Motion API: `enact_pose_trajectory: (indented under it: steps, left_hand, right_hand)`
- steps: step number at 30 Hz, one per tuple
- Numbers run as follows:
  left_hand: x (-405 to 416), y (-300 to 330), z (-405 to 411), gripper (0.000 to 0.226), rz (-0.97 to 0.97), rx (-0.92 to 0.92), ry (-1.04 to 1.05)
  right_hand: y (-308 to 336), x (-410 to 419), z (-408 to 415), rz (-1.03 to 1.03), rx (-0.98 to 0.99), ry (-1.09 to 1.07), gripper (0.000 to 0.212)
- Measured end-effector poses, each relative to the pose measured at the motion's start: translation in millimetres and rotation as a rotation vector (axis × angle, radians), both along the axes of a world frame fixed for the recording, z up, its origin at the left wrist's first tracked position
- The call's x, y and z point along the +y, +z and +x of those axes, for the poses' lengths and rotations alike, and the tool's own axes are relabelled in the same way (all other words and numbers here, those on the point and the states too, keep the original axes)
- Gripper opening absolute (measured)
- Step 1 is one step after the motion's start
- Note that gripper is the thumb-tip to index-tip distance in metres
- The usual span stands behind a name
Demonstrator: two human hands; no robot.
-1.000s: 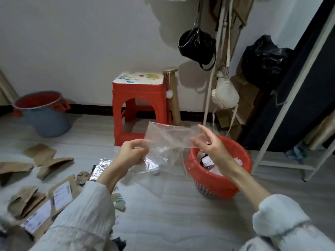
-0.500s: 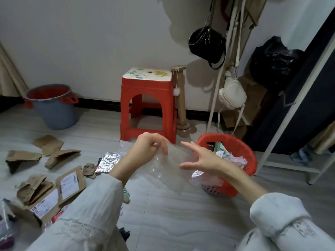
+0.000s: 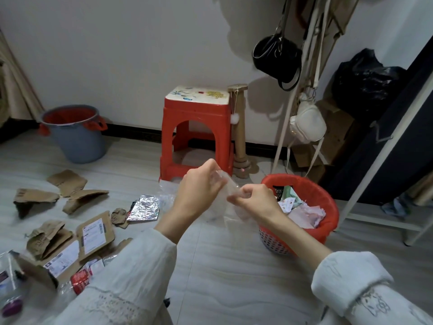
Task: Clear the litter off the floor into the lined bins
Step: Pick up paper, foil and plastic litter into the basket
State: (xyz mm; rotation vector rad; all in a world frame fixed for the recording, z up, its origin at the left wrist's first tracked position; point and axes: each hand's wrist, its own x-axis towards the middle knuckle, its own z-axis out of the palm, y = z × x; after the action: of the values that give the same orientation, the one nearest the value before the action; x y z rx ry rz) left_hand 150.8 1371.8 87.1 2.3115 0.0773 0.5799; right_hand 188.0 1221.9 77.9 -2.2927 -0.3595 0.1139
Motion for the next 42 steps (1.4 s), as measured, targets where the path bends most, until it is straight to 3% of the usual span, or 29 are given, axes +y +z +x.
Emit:
enact_pose_trajectory:
  steps: [4,9,14,16,21,23,25,27,29,31,33,35,38,41,42]
  left_hand:
    - [9.3,-0.4,1.0,0.020,0.043,-0.086,0.046]
    - [-4.3,2.3,-1.4,0.016,0.181,-0.216,0.002]
    - [-14.2,-1.0,1.4,0.004,0.310,-0.225,-0.045]
    - [-16.8,-2.0,0.8,0.016,0.313,-0.232,-0.161]
    - [-12.4,-6.4,0.5,0.039,0.120,0.109,-0.411]
    - [-8.4,-3.6,-3.3,0.047,-0.108,0.271,-0.499]
    - [-5.8,-2.0,-3.6,0.041,-0.342,0.265,-0.478]
    - [-5.5,-1.9,-2.3,0.031,-0.341,0.115,-0.337]
    - [-3.5,-5.7,1.9,0.028,-0.189,0.011,-0.229]
    - [-1.2,-9.0,5.9,0.042,-0.025,0.088,-0.224]
    - [2.2,-10.5,7.9,0.029,-0.004,0.224,-0.255]
    - [3.9,-10.7,9.3,0.017,-0.035,0.305,-0.270]
    - [0.4,-7.5,9.5,0.030,-0.130,0.323,-0.293]
    - [-5.3,2.4,5.3,0.004,-0.436,0.379,-0.387]
    - [-7.2,5.0,3.4,0.007,-0.508,0.431,-0.459]
  right_hand:
    - [0.1,2.3,0.8,0.060,-0.040,0.130,0.026]
    - [-2.3,2.0,8.2,0.110,-0.040,0.029,0.053]
    - [1.5,3.4,12.5,0.410,0.349,-0.156,0.035]
    - [7.5,-1.0,12.8,0.566,0.512,-0.196,0.017]
    - [17.0,-17.8,16.7,0.955,0.767,0.002,0.035]
    - [16.7,-20.5,16.2,0.929,0.726,0.059,0.029]
    - [14.2,-22.0,14.8,0.857,0.641,0.092,0.020]
    - [13.0,-23.9,13.6,0.766,0.532,0.104,0.018]
    - [12.7,-25.7,12.0,0.647,0.422,0.162,0.019]
    - [12.9,-25.5,9.9,0.569,0.360,0.221,0.020]
    - [10.9,-26.9,9.2,0.554,0.359,0.229,0.019]
    - [8.9,-30.9,11.2,0.532,0.379,0.232,0.018]
    - [7.9,-33.3,13.4,0.630,0.425,0.218,0.014]
    - [8.4,-30.7,17.2,0.707,0.351,0.065,0.004]
    - [7.2,-31.2,18.6,0.692,0.314,0.021,0.005]
